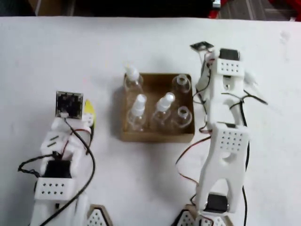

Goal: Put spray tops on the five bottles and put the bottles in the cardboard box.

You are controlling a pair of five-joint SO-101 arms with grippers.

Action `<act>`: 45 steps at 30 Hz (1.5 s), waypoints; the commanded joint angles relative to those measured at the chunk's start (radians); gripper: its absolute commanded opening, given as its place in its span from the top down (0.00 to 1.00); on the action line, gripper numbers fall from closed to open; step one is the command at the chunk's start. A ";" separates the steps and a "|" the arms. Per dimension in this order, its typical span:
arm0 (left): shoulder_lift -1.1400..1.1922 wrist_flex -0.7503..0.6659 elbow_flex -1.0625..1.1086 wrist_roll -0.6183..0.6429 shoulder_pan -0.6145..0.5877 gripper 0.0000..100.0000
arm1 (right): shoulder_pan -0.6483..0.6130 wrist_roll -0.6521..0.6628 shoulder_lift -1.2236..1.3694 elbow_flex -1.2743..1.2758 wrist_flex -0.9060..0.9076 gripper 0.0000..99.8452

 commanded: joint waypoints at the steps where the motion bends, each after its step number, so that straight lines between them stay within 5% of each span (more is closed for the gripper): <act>1: -0.019 -0.026 -0.005 -0.006 0.013 0.93 | 0.027 -0.012 0.028 -0.009 -0.038 0.81; 4: -0.019 -0.026 -0.005 -0.006 0.013 0.93 | 0.024 -0.012 0.047 -0.009 -0.050 0.83; 8: -0.019 -0.026 -0.005 -0.006 0.013 0.93 | 0.038 -0.012 0.045 -0.009 -0.108 0.99; 23: -0.019 -0.029 -0.003 -0.006 0.013 0.93 | 0.088 -0.014 -0.243 -0.404 0.045 0.98; 29: -0.021 -0.035 0.006 -0.006 0.013 0.93 | 0.070 -0.170 -0.429 -0.402 0.047 0.99; 40: -0.021 -0.026 0.006 0.072 0.004 0.92 | 0.067 -0.298 -1.013 0.176 0.028 0.99; 45: -0.021 -0.026 0.006 0.072 -0.021 0.92 | 0.028 -0.405 -1.251 0.476 -0.176 0.99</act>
